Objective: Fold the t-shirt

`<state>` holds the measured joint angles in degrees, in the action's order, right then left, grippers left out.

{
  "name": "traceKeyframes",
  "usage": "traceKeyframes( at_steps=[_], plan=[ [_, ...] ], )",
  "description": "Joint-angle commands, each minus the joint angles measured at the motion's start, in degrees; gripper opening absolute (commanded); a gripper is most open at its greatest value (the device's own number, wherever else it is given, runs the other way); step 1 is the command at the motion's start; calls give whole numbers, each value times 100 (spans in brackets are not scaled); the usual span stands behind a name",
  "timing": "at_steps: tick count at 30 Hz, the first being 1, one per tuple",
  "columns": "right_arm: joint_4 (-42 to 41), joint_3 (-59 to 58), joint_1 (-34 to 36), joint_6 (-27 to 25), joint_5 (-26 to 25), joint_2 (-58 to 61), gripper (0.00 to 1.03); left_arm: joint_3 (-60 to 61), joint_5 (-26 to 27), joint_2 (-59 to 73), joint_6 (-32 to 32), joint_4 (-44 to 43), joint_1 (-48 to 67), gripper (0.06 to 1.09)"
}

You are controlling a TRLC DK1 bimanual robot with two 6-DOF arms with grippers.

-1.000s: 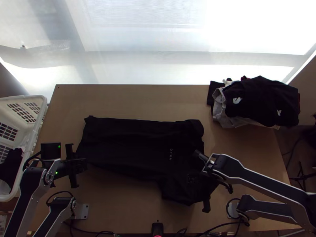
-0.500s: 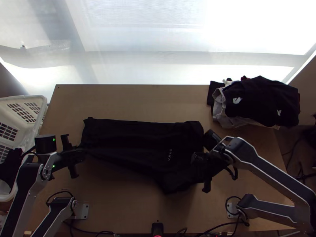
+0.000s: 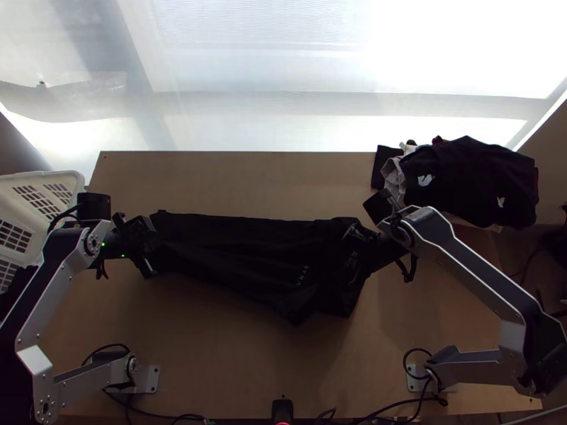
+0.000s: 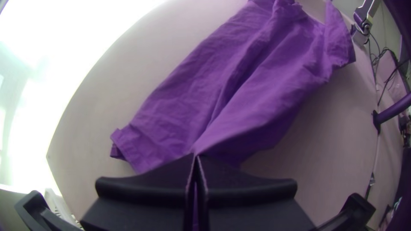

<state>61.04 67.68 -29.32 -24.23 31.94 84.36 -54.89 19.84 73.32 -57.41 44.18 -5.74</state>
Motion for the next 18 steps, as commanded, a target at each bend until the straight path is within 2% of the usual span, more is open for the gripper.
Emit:
traceKeyframes(
  at_steps=[1, 5, 13, 18],
  plan=[
    [-145, 149, 445, 15, -206, 643, 2, 383, 47, 534, 72, -103, 20, 9],
    [-65, 325, 1122, -73, -241, 617, 2, 532, 56, 464, -148, -68, -94, 9],
    [690, 544, 2132, -513, -241, 327, 2, 726, 47, -239, -605, 222, -305, 9],
    [585, 465, 2009, -530, -232, 459, 2, 805, 56, 86, -614, -305, -332, 9]
  ],
)
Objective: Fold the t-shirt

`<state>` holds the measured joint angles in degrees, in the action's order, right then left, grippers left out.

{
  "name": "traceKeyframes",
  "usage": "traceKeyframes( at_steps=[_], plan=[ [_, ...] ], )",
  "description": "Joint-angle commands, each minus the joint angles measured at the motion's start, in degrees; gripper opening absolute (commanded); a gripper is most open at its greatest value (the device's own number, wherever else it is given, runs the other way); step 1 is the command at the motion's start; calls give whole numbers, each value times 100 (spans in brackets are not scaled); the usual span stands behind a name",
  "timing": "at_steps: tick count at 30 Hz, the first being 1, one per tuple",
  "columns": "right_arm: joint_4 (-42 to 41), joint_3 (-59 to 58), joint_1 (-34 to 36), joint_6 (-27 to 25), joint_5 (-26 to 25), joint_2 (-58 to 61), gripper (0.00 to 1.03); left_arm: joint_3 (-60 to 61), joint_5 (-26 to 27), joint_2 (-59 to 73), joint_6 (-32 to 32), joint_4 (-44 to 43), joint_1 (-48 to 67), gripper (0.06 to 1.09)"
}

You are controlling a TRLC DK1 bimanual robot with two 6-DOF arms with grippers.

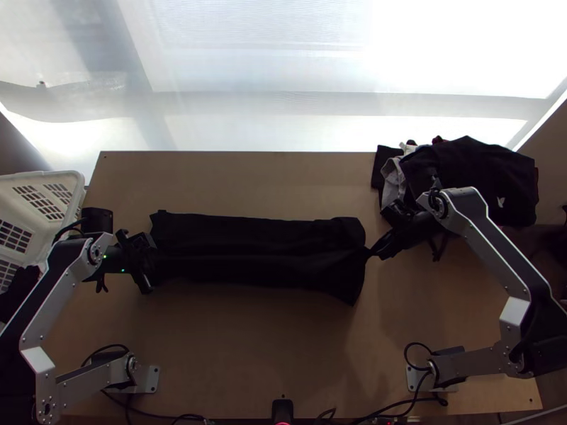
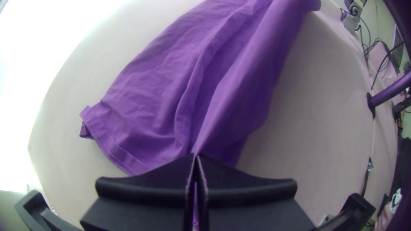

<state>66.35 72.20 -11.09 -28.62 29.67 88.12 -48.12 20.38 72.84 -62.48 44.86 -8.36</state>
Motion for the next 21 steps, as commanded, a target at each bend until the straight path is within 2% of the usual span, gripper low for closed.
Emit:
traceKeyframes(
  at_steps=[1, 10, 16, 21],
  plan=[
    [-34, 48, 90, -3, -5, 136, 3, 66, 1, 257, -72, -452, 10, 9],
    [-544, 347, -490, 392, -111, 812, 3, -910, -17, 1250, 87, -654, 555, 9],
    [-746, 505, -499, 472, -295, 1041, 3, -1675, -78, 1971, 34, -654, 616, 9],
    [-860, 549, -376, 515, -541, 1102, 3, -1754, -166, 2384, -80, -663, 599, 9]
  ],
)
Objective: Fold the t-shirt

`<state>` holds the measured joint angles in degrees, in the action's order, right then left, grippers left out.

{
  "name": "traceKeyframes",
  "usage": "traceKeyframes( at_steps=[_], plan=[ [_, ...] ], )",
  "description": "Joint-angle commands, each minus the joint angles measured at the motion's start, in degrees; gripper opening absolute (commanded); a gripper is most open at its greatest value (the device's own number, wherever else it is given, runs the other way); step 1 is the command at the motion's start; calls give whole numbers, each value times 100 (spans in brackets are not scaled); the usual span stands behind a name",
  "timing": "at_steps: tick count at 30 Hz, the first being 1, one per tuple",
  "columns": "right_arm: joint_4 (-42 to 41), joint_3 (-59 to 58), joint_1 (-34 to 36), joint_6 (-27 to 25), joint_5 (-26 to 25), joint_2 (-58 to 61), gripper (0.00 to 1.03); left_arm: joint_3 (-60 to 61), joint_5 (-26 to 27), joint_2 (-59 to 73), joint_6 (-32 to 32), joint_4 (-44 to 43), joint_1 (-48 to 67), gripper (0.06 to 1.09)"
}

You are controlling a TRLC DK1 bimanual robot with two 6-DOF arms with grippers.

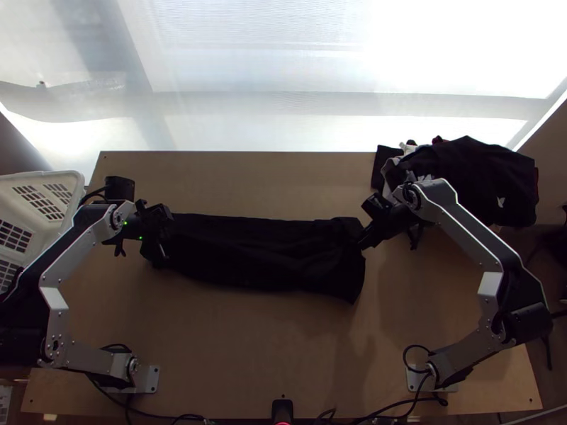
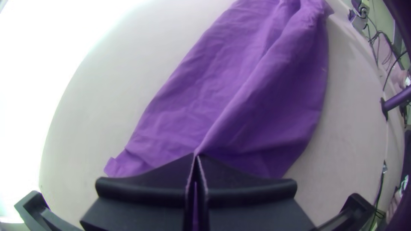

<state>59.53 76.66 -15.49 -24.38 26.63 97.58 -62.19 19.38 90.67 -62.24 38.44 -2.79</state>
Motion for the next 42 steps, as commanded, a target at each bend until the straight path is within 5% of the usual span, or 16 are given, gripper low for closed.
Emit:
traceKeyframes(
  at_steps=[1, 22, 24, 26, 27, 28, 30, 31, 34, 42],
  plan=[
    [-187, 112, 98, 91, -255, 165, 3, -328, -66, 653, -113, -29, 15, 9],
    [-714, 446, 72, 505, -492, 850, 6, -3, -136, 574, -289, -231, -187, 9],
    [-820, 543, 142, 584, -510, 929, 13, 14, -127, 504, -280, -222, -196, 9],
    [-794, 657, 160, 733, -501, 1017, 32, 49, -127, 460, -271, -214, -231, 10],
    [-750, 666, 142, 733, -501, 1026, 46, 76, -127, 434, -271, -205, -240, 14],
    [-732, 657, 125, 742, -510, 1009, 58, 102, -136, 416, -254, -205, -249, 32],
    [-627, 631, 107, 803, -519, 938, 74, 102, -171, 416, -201, -108, -257, 88],
    [-583, 613, 107, 803, -519, 877, 82, 93, -171, 416, -192, -64, -266, 106],
    [-556, 578, 195, 839, -563, 648, 98, 85, -171, 355, -96, -38, -337, 105],
    [-380, 789, 635, 803, -563, -108, 98, -320, -153, 267, -104, -47, -987, 105]
  ],
)
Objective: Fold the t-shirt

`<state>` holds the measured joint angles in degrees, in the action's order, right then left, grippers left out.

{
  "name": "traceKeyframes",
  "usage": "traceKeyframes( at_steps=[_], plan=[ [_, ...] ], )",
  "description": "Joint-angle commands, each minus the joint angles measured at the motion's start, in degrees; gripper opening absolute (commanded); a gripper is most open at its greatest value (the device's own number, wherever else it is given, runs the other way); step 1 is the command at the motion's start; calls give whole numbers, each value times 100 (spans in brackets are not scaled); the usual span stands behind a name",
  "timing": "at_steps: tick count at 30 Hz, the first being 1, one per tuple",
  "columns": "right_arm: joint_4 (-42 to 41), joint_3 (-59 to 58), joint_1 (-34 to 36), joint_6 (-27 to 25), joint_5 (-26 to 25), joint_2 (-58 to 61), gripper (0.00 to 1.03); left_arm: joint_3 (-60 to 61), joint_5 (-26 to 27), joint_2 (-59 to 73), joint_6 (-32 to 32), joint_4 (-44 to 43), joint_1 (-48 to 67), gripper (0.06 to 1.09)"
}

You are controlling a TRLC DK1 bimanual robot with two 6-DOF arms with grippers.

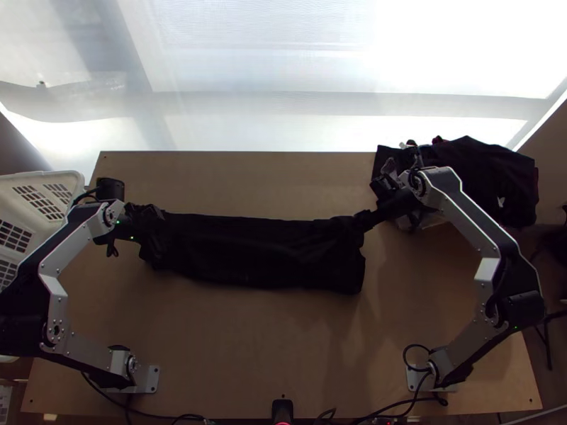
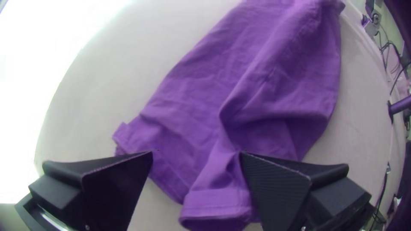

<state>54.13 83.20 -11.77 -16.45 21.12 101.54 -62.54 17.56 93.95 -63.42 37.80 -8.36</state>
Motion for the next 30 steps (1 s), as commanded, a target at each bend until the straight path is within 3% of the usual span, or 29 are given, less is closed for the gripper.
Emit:
traceKeyframes(
  at_steps=[1, 7, 12, 14, 17, 19, 22, 24, 25, 28, 29, 30],
  plan=[
    [265, 144, 281, -16, -12, -574, 98, -355, 28, -61, -4, 8, -517, 105],
    [1082, -23, -229, -245, -12, -899, 96, -733, 54, -307, -171, 254, -851, 105],
    [1179, -155, -414, -227, -29, -1101, 96, -777, 81, -509, -628, 201, -1098, 105],
    [1205, -199, -493, -245, -29, -1101, 90, -724, 81, -501, -892, 272, -1142, 105],
    [1258, -251, -748, -245, -21, -1136, 85, -838, 116, -518, -795, 430, -1194, 105],
    [1363, -295, -1038, -315, -21, -1180, 65, -1120, 388, -606, -549, 1221, -1089, 104],
    [1372, -454, -1407, -465, 58, -1215, 25, -1471, 898, -896, -4, 2636, -623, 102],
    [1363, -515, -1574, -535, 190, -1198, 3, -1445, 1390, -1098, 312, 3348, -140, 89],
    [1337, -559, -1618, -544, 269, -1162, 3, -1392, 1636, -1133, 400, 3629, 98, 79],
    [1302, -656, -1662, -596, 603, -969, 3, -1067, 2023, -1010, 726, 3770, 590, 31],
    [1284, -673, -1662, -596, 718, -916, 3, -988, 2173, -852, 796, 3752, 660, 21],
    [1258, -691, -1679, -596, 876, -855, 3, -970, 2252, -668, 875, 3770, 713, 20]
  ],
)
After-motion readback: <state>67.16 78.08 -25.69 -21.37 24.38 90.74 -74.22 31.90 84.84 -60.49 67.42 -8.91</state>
